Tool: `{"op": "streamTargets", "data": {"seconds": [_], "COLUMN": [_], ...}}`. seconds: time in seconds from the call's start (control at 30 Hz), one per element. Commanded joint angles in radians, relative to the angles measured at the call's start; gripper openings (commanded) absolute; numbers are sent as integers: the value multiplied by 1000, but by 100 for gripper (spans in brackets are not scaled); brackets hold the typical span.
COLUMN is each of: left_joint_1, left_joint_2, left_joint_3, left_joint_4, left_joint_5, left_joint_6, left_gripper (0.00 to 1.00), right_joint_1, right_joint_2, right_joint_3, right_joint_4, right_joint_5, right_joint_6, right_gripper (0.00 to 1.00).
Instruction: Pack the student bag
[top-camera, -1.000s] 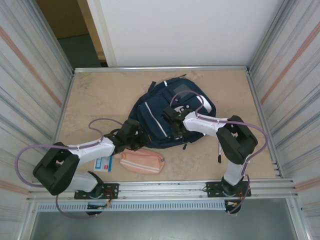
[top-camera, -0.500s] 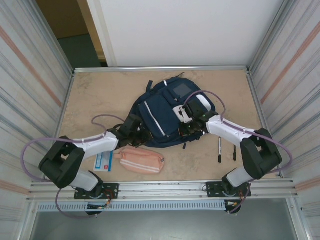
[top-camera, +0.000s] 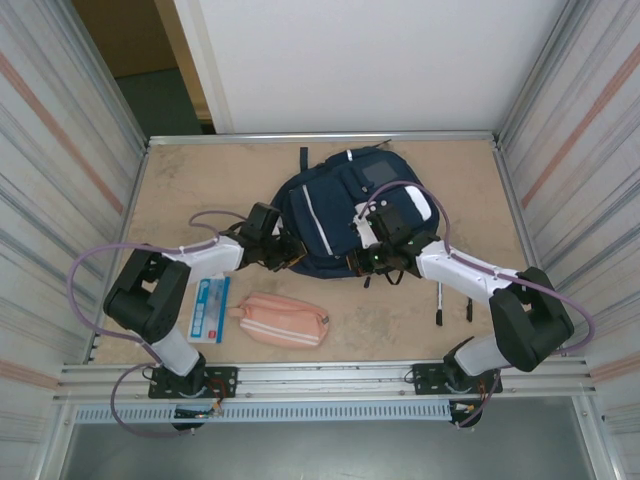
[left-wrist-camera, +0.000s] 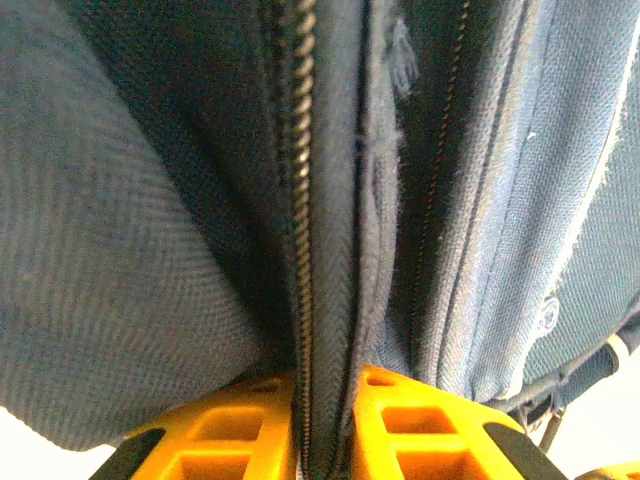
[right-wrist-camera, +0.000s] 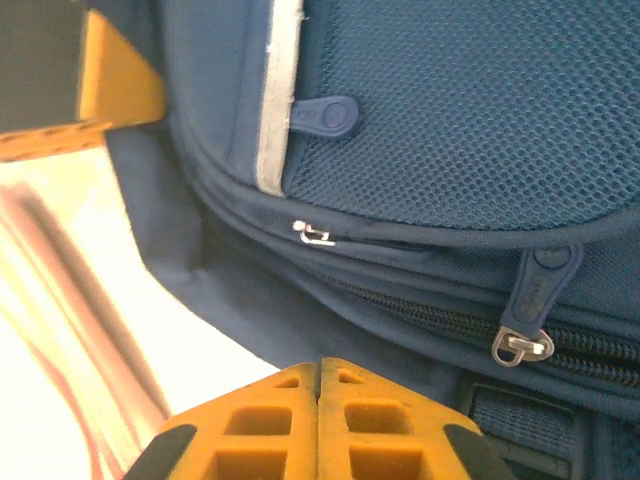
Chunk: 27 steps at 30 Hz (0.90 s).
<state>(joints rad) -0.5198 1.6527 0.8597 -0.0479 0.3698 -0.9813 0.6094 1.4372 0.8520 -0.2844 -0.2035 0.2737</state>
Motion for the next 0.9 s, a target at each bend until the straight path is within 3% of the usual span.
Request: {"op": "streamTargets", "data": {"seconds": [0.0, 0.1, 0.2, 0.4, 0.67, 0.87], "left_joint_1": [-13, -14, -13, -14, -14, -15], "left_joint_2": [-6, -56, -105, -160, -209, -205], "left_joint_3": [-6, -57, -107, -143, -187, -206], "left_joint_4": [8, 4, -9, -44, -74, -59], "left_joint_5": [64, 54, 25, 61, 56, 46], "left_joint_6": [16, 21, 20, 48, 66, 59], "left_gripper": [19, 20, 20, 24, 25, 24], "right_joint_1": [-17, -76, -79, -73, -38, -17], "right_joint_2": [0, 10, 38, 151, 297, 313], "right_joint_3": [75, 94, 128, 167, 252, 303], "right_joint_4": [-112, -139, -175, -183, -242, -260], "right_joint_5": [185, 109, 151, 85, 282, 236], "right_joint_6": [102, 137, 120, 76, 10, -25], "right_gripper": [24, 33, 37, 30, 33, 31]}}
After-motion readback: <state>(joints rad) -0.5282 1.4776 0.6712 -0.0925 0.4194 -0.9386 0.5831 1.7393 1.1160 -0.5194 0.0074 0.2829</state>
